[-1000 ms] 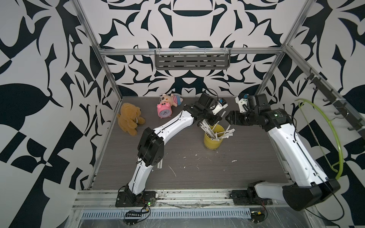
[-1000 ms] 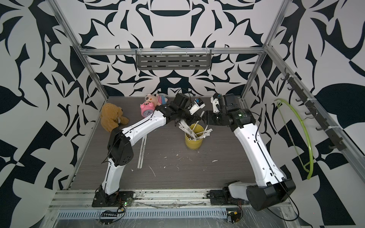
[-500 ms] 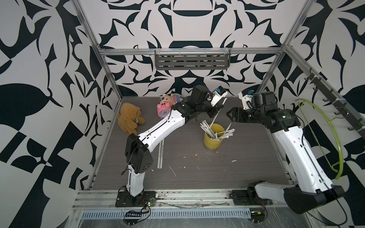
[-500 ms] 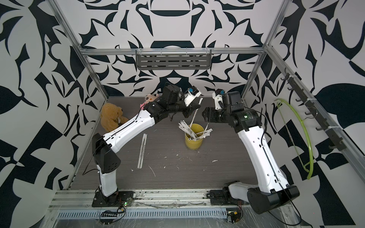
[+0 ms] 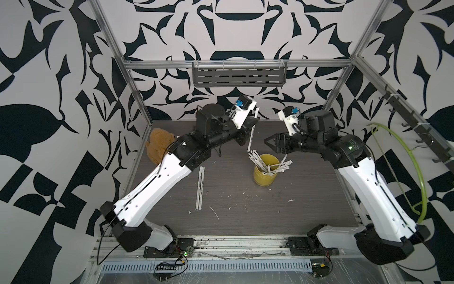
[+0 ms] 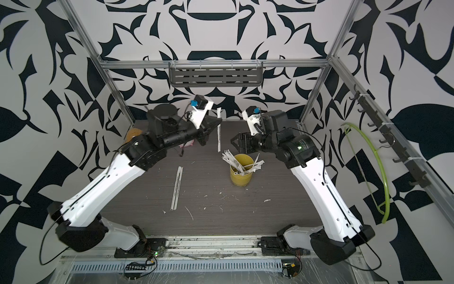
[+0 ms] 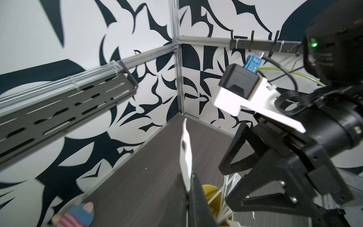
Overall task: Take the straws out of the storage container
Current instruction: Pick up the straw from the container, then place the straw at the center of the board.
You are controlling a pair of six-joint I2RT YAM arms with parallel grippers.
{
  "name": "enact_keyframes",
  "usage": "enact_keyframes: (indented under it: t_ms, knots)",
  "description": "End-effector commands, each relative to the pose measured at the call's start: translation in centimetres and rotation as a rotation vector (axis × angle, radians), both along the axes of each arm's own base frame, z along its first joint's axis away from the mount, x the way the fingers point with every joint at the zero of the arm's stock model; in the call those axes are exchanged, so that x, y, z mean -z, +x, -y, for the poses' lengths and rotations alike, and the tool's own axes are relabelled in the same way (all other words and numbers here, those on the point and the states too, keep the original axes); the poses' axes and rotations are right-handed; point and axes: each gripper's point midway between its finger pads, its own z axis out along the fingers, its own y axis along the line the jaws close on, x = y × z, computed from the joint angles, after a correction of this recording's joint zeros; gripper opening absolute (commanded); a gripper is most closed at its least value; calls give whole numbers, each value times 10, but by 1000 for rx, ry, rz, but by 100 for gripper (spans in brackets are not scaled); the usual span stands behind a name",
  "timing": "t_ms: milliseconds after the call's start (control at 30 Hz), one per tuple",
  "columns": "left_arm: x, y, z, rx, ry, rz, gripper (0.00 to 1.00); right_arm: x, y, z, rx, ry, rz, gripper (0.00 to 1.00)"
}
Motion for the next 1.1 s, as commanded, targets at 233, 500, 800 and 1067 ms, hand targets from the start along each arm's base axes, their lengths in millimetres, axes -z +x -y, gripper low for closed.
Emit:
enact_keyframes:
  t_ms: [233, 500, 800, 1067]
  knots:
    - [125, -29, -132, -335, 197, -406, 0, 22, -27, -115, -296, -1, 51, 67]
    - [245, -23, -174, -396, 281, -790, 0, 75, -22, -160, -297, -5, -50, 68]
    - [336, 17, -172, -358, 282, -1191, 0, 111, -16, -165, -260, -45, -148, 65]
    - [395, 43, -171, -382, 417, -1351, 0, 119, -16, -160, -245, -69, -145, 65]
